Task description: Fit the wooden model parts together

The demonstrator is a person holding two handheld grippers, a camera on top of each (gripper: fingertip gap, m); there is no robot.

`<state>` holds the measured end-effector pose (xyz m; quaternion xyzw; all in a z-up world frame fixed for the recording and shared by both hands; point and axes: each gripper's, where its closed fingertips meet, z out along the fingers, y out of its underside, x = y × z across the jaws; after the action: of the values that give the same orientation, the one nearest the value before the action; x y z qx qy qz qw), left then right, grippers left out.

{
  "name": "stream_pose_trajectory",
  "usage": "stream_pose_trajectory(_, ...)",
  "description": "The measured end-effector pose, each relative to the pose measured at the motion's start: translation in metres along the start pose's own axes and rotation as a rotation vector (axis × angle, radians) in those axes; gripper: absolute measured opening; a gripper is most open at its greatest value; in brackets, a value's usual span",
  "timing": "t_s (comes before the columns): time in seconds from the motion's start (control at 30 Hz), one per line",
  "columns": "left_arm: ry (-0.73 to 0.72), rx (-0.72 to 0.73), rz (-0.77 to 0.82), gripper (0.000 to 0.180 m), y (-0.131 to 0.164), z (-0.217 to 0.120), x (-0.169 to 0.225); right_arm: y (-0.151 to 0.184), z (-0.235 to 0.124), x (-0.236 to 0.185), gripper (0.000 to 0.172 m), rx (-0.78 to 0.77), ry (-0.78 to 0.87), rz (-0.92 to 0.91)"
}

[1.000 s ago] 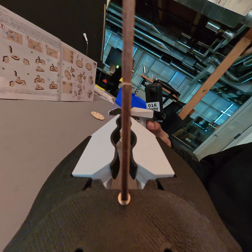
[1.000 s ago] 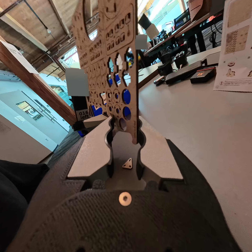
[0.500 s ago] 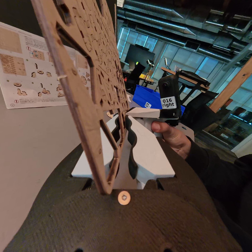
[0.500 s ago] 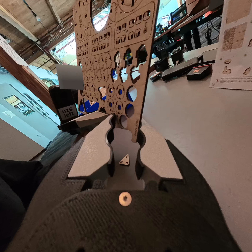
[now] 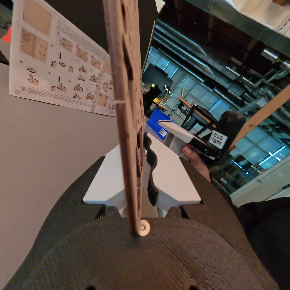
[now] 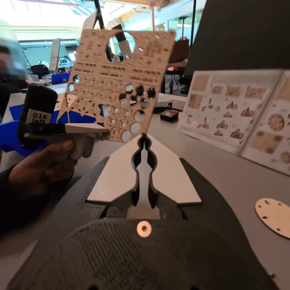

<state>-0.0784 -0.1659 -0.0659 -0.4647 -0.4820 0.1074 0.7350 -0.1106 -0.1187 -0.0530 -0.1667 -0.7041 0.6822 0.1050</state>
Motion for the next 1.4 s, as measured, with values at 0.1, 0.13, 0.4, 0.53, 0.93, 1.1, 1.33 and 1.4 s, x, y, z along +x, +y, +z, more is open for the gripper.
stream_pose_trajectory(0.1,-0.015,-0.021,0.032,0.003,0.003,0.002,0.001,0.003,0.006,-0.025,0.0,-0.05,-0.04,-0.132)
stream_pose_trajectory(0.13,-0.023,-0.023,0.043,0.002,0.003,0.002,0.001,0.005,0.008,-0.031,0.0,-0.067,-0.045,-0.177)
stream_pose_trajectory(0.4,0.08,0.008,0.06,0.003,0.001,0.004,0.023,-0.006,0.018,-0.052,0.0,-0.035,0.009,-0.321)
stream_pose_trajectory(0.53,0.024,0.003,0.095,0.003,-0.003,0.002,0.016,0.012,0.024,-0.048,0.0,-0.135,-0.007,-0.244)
stream_pose_trajectory(0.93,0.063,-0.006,-0.027,0.002,0.005,0.004,0.011,0.015,0.022,-0.049,0.0,-0.073,0.05,-0.505)
stream_pose_trajectory(1.1,0.079,0.011,-0.12,0.001,0.003,0.001,0.003,0.027,0.024,-0.045,0.043,-0.115,0.209,-1.012)
stream_pose_trajectory(1.33,0.095,-0.013,-0.173,0.004,0.01,0.004,0.003,0.037,0.033,-0.041,0.031,-0.175,0.328,-1.431)
stream_pose_trajectory(1.4,0.112,-0.006,-0.21,0.003,0.01,0.004,0.003,0.032,0.032,-0.042,0.021,-0.138,0.35,-1.536)
